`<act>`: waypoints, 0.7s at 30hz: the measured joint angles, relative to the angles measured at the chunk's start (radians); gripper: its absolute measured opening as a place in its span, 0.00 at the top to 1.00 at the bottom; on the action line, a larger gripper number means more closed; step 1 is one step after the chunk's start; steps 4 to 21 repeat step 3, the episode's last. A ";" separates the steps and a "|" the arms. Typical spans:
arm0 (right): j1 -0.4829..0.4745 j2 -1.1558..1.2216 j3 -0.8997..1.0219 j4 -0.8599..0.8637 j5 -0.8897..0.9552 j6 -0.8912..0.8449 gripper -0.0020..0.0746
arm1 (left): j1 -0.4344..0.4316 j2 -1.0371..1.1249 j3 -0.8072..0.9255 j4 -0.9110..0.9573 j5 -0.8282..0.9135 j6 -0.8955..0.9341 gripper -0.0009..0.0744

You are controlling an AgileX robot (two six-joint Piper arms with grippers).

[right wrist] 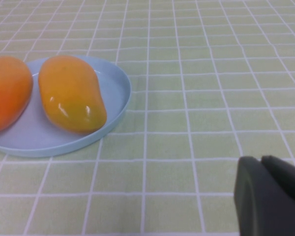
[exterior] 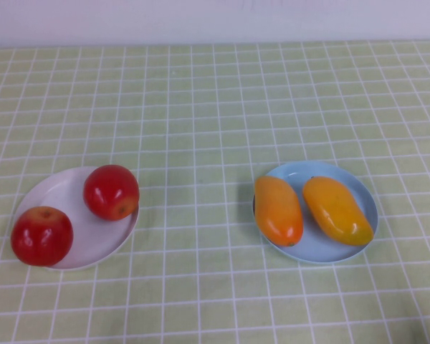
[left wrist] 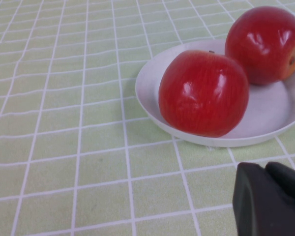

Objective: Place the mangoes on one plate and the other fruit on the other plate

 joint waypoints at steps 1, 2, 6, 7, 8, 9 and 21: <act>0.000 0.000 0.000 0.000 0.000 0.000 0.99 | 0.000 0.000 0.000 0.000 0.000 0.000 0.98; 0.000 0.000 0.000 0.000 0.000 0.000 0.99 | 0.000 0.000 0.000 0.000 0.000 0.000 0.98; 0.000 0.000 0.000 0.000 0.000 0.000 0.99 | 0.000 0.000 0.000 0.000 0.000 0.000 0.98; 0.000 0.000 0.000 0.000 0.000 0.000 0.99 | 0.000 0.000 0.000 0.000 0.000 0.000 0.98; 0.000 0.000 0.000 0.000 0.000 0.000 0.99 | 0.000 0.000 0.000 0.000 0.000 0.000 0.98; 0.000 0.000 0.000 0.000 0.000 0.000 0.99 | 0.000 0.000 0.000 0.000 0.000 0.000 0.98; 0.000 0.000 0.000 0.000 0.000 0.000 0.99 | 0.000 0.000 0.000 0.000 0.000 0.000 0.98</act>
